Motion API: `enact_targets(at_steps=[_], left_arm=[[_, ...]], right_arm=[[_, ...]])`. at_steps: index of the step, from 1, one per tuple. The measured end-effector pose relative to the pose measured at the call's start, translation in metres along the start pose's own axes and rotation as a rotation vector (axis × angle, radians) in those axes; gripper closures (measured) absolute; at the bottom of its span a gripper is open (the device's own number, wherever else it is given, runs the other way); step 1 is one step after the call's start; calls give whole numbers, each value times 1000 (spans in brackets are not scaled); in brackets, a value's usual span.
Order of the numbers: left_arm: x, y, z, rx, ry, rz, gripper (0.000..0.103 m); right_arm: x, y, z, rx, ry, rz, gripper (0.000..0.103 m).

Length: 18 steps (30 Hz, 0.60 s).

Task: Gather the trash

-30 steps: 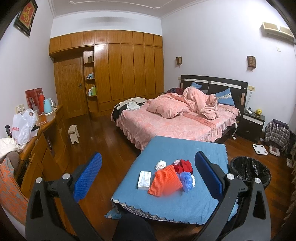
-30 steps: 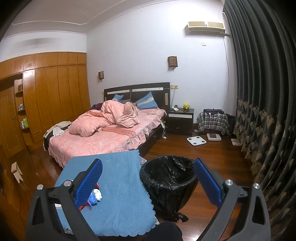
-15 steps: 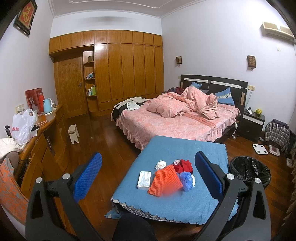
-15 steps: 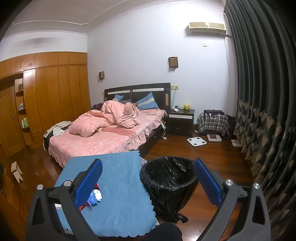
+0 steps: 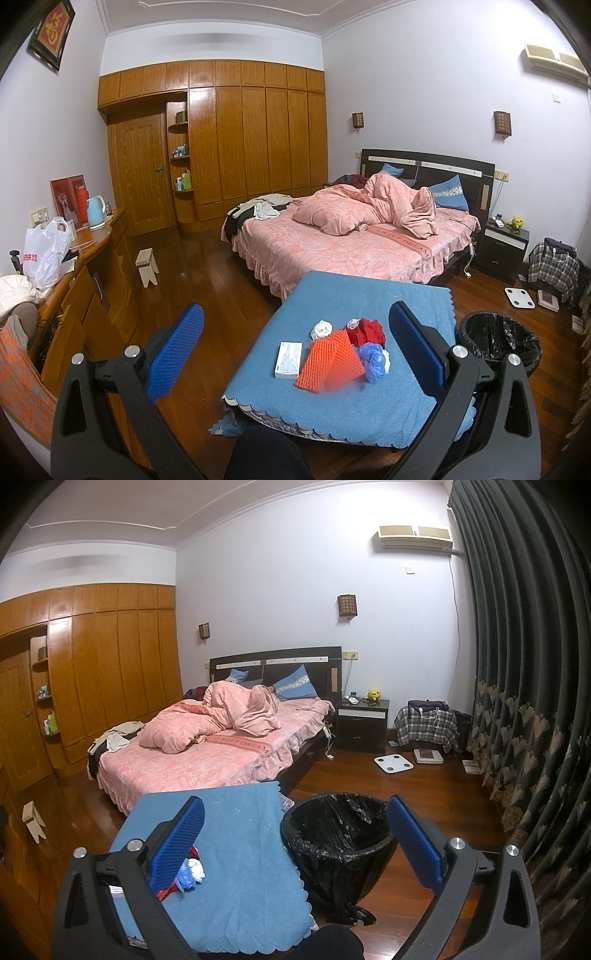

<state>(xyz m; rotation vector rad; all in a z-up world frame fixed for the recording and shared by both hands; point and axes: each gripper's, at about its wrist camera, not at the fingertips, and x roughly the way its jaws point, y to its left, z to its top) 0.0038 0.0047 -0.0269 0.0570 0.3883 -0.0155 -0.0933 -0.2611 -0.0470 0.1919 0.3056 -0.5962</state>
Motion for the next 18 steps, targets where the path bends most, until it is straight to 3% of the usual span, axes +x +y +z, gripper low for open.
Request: enact_targets(at_steps=[18], left_arm=[[5, -2, -13, 1, 7, -1, 5]], right_arm=[[-1, 4, 1, -3, 4, -2, 6]])
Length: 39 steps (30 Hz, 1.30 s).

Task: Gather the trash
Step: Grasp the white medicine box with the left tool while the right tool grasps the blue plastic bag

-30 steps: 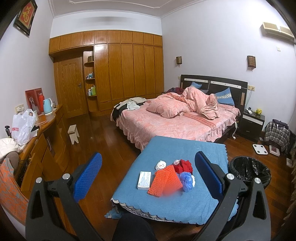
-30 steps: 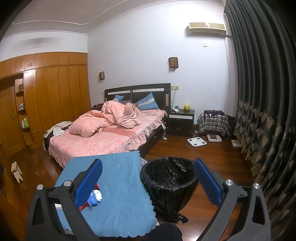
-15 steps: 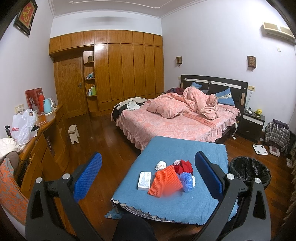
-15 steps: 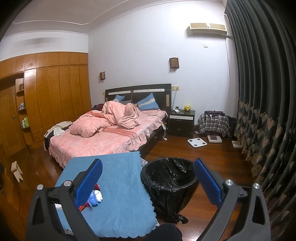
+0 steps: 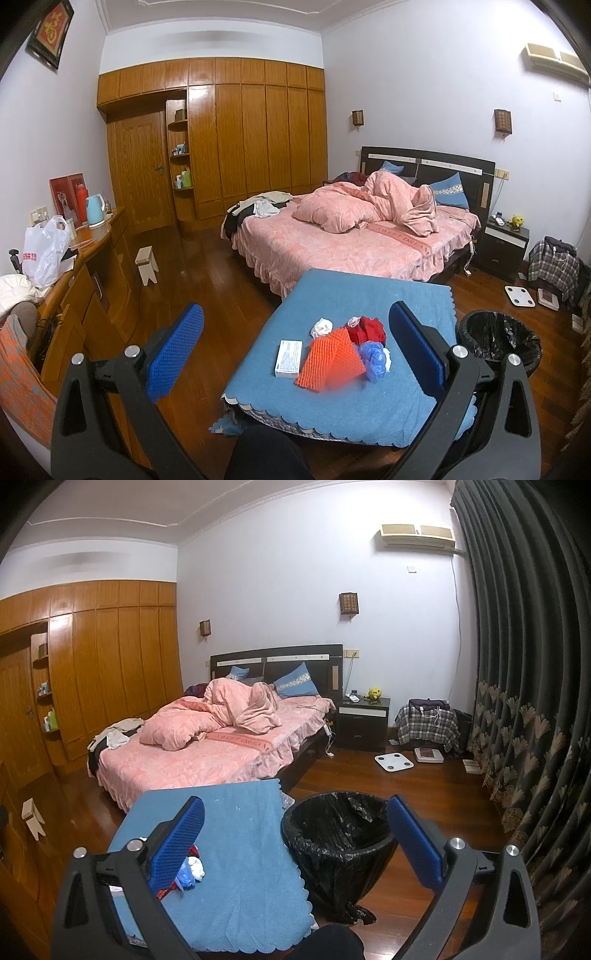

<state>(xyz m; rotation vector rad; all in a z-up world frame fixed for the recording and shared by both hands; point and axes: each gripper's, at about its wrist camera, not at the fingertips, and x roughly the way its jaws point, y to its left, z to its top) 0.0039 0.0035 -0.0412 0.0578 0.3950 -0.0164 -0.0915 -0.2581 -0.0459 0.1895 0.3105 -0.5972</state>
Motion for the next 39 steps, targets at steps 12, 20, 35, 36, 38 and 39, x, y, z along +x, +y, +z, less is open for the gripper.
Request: enact_targets(at_steps=[12, 20, 35, 36, 38, 39], left_arm=[[37, 11, -15, 36, 101, 39, 5], [98, 42, -51, 4, 328, 51, 5], [206, 64, -90, -24, 571, 34, 5], [211, 63, -92, -18, 574, 37, 5], [220, 61, -95, -5, 580, 37, 5], [225, 60, -97, -2, 583, 39, 5]], right_arm=[[27, 12, -8, -49, 66, 50, 6], [70, 47, -35, -120, 200, 151, 6], [155, 134, -100, -243, 433, 331, 15], [160, 138, -102, -244, 447, 342, 17], [171, 145, -109, -244, 474, 368, 20], [177, 149, -112, -245, 485, 376, 23]])
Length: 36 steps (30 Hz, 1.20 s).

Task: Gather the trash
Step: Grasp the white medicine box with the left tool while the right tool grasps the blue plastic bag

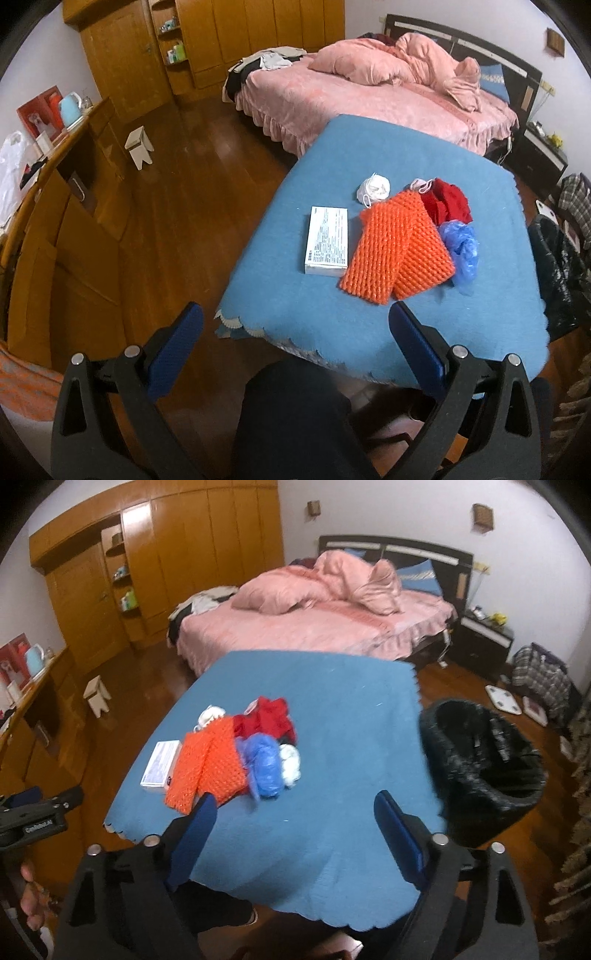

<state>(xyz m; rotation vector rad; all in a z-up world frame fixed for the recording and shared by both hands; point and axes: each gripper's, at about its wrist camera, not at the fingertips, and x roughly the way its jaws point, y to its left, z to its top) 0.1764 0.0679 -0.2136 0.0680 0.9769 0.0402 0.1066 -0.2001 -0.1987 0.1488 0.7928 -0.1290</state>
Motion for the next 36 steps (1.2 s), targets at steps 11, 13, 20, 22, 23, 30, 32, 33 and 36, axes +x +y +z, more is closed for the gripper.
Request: enact_targets(at_steps=[11, 13, 20, 22, 23, 30, 32, 33, 36], left_arm=[[52, -9, 19, 32, 29, -21, 5], [63, -9, 21, 36, 42, -14, 5], [101, -10, 31, 38, 89, -3, 5], [111, -13, 34, 46, 100, -3, 5], [117, -16, 36, 53, 109, -9, 5], [158, -25, 42, 67, 158, -25, 6], [172, -28, 42, 67, 181, -23, 6], [181, -28, 42, 65, 199, -22, 7], [192, -27, 40, 52, 235, -40, 25]], right_arm=[[90, 15, 6, -10, 123, 83, 54], [105, 18, 6, -14, 136, 83, 54], [144, 24, 11, -15, 173, 101, 54], [155, 24, 12, -17, 182, 99, 54], [158, 24, 13, -16, 187, 97, 54], [184, 26, 13, -19, 218, 101, 58], [190, 27, 13, -23, 227, 103, 61], [192, 27, 13, -25, 232, 104, 65], [198, 28, 11, -29, 248, 105, 74]])
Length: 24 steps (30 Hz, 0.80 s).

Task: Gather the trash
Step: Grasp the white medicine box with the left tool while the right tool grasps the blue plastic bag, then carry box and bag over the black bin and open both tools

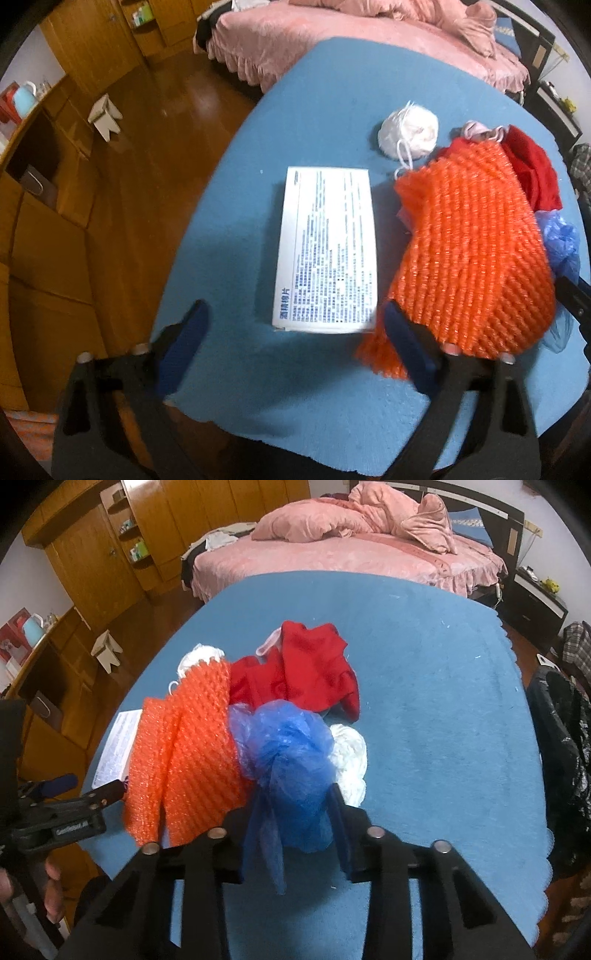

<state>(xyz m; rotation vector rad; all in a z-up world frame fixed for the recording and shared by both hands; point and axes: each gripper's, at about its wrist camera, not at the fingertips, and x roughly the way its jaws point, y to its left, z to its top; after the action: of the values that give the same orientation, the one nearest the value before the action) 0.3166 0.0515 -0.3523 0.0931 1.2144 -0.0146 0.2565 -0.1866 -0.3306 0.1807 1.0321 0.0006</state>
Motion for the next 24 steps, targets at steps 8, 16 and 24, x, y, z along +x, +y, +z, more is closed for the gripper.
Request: enact_targets(at_steps=[8, 16, 24], left_arm=[[-3, -3, -1, 12, 9, -18, 48], [-27, 1, -5, 2, -45, -10, 49], [-72, -3, -8, 3, -114, -4, 49]], right_arm=[[0, -6, -1, 14, 2, 18, 84], [-19, -14, 1, 39, -33, 27, 86], [-53, -21, 7, 55, -93, 34, 86]])
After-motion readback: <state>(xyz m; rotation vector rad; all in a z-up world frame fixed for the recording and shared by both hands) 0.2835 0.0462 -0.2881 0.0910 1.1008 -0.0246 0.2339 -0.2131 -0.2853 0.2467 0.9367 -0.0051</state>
